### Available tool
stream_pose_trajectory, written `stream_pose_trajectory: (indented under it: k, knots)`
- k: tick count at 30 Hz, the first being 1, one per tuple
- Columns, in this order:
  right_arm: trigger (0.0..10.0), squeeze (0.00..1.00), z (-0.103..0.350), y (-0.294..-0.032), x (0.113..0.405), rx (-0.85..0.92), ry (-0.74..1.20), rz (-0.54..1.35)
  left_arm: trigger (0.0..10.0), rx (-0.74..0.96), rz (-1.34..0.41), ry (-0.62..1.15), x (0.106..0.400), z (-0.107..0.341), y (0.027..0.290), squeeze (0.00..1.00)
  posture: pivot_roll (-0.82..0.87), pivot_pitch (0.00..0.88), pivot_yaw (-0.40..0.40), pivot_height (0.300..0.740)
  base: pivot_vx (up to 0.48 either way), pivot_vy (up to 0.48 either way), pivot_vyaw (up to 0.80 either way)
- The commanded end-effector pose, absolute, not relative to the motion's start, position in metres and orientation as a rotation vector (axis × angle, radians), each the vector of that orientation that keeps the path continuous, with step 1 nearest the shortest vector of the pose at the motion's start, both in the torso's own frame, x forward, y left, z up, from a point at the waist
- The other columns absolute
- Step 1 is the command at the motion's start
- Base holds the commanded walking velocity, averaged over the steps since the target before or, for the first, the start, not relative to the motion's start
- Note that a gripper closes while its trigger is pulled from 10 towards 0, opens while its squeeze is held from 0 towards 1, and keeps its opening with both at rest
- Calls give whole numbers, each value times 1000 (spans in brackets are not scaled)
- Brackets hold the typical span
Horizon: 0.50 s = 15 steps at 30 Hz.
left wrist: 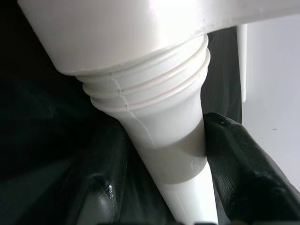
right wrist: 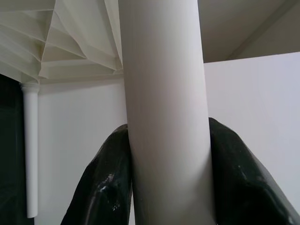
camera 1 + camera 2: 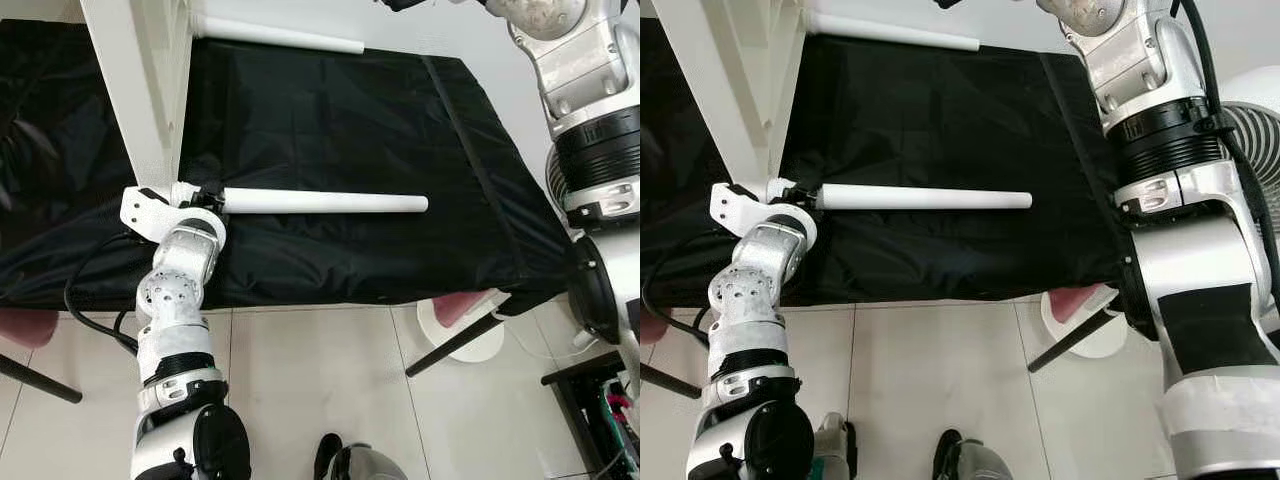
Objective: Building children table
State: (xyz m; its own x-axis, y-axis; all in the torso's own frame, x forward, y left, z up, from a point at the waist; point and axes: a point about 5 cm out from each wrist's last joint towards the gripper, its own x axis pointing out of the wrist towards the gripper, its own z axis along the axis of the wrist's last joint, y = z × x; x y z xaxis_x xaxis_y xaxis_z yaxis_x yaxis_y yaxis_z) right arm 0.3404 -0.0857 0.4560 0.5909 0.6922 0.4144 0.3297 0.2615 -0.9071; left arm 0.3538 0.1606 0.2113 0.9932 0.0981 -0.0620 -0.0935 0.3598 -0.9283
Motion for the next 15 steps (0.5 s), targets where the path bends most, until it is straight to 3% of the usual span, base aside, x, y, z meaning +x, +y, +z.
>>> stream_pose_trajectory:
  k: [1, 15]
  knots:
    - [0, 0, 499, -113, 308, -1118, -1185, 107, 0, -1175, -205, -340, 342, 304, 135, 0, 81, 133, -71, 740, 0, 0, 0]
    - [0, 0, 489, -153, 275, -1038, -1298, -168, 0, -1080, -259, -456, 326, 313, 150, 0, 50, 138, -58, 740, 0, 0, 0]
